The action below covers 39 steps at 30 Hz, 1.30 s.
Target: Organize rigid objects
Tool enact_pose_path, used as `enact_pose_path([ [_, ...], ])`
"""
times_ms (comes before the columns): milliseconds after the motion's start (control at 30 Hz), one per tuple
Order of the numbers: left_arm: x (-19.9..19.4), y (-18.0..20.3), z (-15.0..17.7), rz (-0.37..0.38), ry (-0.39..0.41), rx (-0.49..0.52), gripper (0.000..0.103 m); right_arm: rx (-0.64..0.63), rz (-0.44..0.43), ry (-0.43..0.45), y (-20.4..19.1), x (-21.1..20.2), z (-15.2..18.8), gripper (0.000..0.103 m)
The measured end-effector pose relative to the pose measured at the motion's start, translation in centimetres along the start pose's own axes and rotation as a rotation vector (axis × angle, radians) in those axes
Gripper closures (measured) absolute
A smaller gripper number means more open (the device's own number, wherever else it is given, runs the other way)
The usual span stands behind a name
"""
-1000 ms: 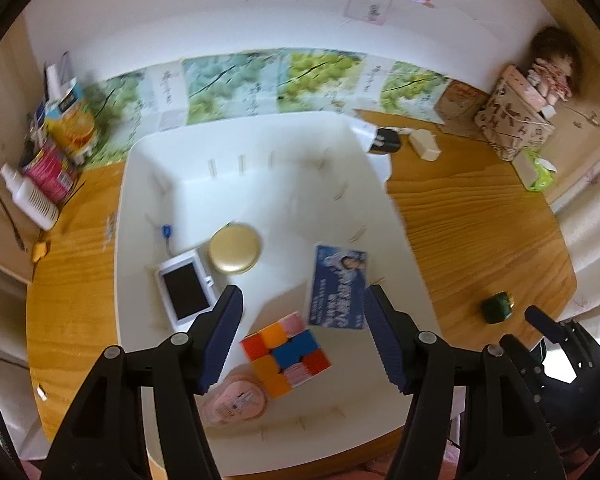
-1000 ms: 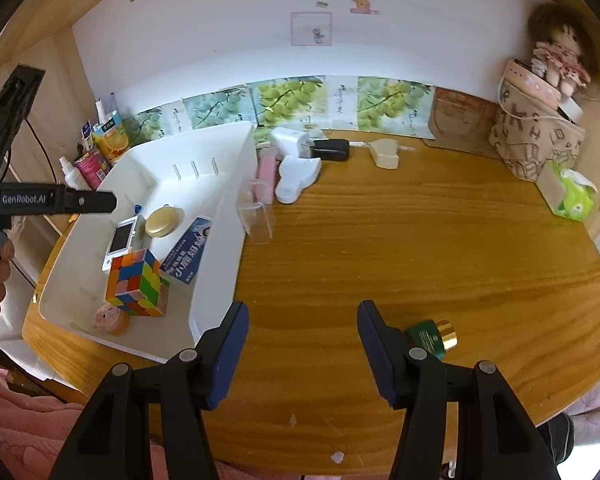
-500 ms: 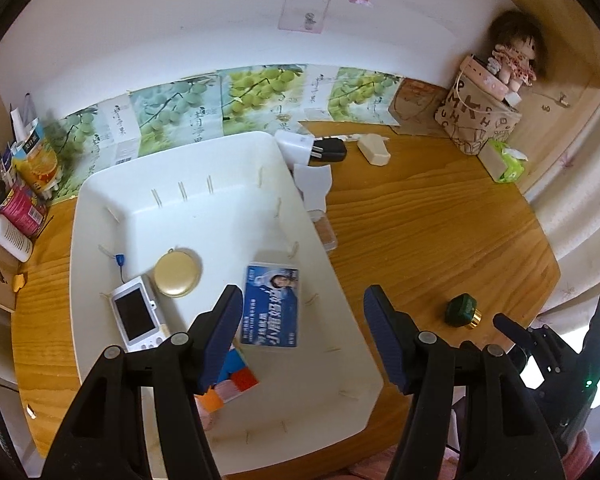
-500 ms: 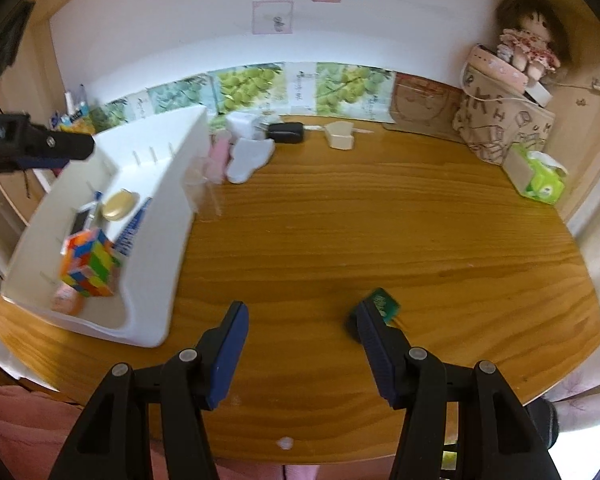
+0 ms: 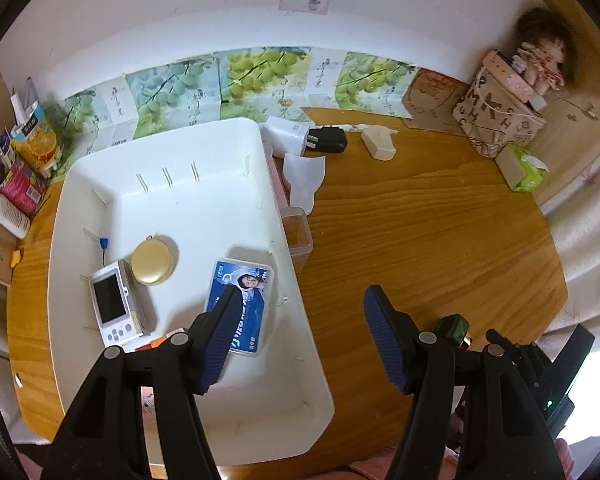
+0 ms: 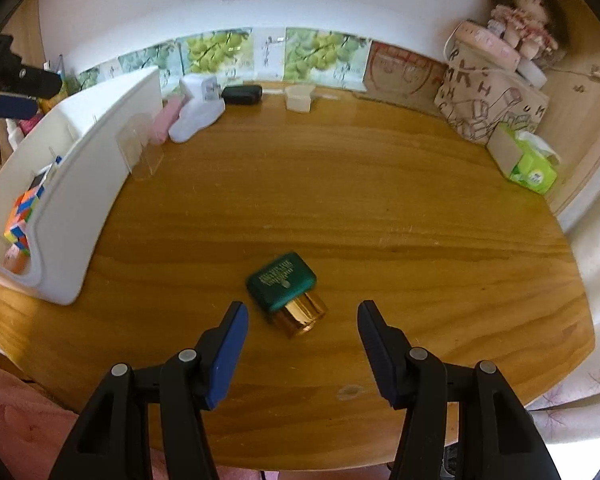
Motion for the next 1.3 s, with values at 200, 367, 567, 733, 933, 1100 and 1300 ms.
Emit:
enact_pose_path([
  [200,1.2,0.4,-0.4,-0.058,-0.032,-0.07,0.025,-0.071,-0.085,-0.029,0.0,1.6,0.2,0.045],
  [367,2.1,0.7,-1.0,-0.106,-0.055,-0.12,0.024,-0.127,-0.162,-0.034,-0.2,2.8,-0.1,0.045],
  [567,2.9,1.2,-2.8,-0.161,-0.087,-0.114,0.024,-0.214,-0.235,-0.014,-0.7,3.5,-1.0,0.045],
  [733,4.3,1.4,-4.5,-0.167,-0.142,-0.115,0.024,-0.267,-0.293,-0.016,-1.1,4.2,-1.6,0.045],
  [933,6.0,2.0,-6.7,-0.186,-0.201,-0.098,0.024,-0.318,-0.341,-0.016,-1.3,4.3,-1.9,0.047],
  [1100,7.9,1.7,-6.6,-0.168,-0.354,-0.172,0.024,-0.34,-0.365,-0.025,-1.4,4.5,-2.0,0.053],
  [1300,8.7,1.3,-6.0,-0.251,-0.424,-0.17,0.024,-0.328,-0.377,-0.031,-1.4,4.4,-2.1,0.059],
])
Point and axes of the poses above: each gripper's, at about its wrist camera, not at the fingertips, and x roughly the way its jaws point, y to its right, z to its underside, the point moved 9 cm from there along x, roughly the way its jaws point, and after that the axes turned 12 degrees about -x, right-handed, at the moved point
